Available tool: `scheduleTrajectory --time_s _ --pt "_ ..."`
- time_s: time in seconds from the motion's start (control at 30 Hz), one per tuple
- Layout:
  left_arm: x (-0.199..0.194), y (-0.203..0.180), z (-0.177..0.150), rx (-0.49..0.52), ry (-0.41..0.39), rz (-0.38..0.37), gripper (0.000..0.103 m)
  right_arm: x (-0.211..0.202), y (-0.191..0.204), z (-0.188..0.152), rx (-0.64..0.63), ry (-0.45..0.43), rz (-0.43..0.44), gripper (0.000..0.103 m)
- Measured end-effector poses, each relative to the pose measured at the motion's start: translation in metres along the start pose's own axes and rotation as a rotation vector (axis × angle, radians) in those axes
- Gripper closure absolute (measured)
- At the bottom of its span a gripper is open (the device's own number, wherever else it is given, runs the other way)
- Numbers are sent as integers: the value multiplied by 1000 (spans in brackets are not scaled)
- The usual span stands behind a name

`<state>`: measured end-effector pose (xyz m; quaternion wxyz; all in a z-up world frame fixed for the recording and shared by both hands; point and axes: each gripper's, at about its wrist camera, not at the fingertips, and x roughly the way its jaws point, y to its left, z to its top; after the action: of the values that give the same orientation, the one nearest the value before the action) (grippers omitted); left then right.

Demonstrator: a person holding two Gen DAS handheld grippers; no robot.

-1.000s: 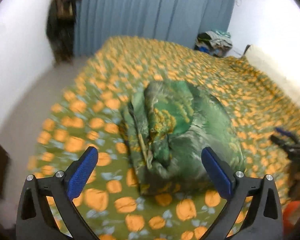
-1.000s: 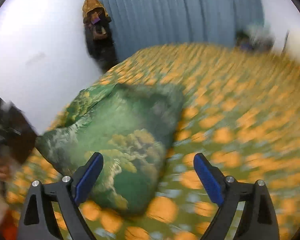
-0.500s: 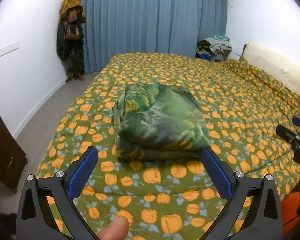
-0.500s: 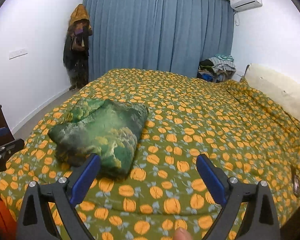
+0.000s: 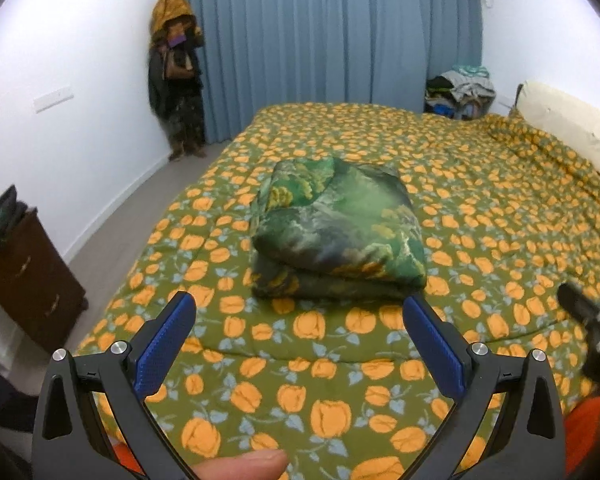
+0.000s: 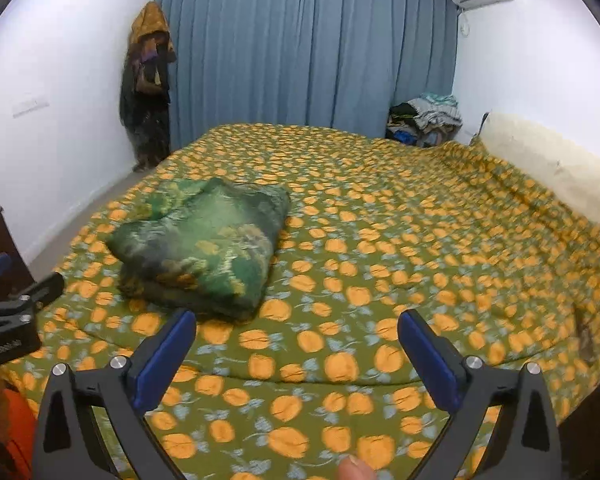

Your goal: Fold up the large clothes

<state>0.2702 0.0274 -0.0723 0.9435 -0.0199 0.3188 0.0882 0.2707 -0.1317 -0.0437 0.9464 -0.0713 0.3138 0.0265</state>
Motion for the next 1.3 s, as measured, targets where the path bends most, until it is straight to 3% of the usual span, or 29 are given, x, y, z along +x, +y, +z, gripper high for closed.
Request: scheduleTrajectory --time_s 0.47,1.3 --pt "-11 -4 -8 5 99 -50 0 -21 16 -6 -19 32 7 1" --pt "-14 -6 -8 12 92 -14 0 -27 31 -7 -37 58 3 1"
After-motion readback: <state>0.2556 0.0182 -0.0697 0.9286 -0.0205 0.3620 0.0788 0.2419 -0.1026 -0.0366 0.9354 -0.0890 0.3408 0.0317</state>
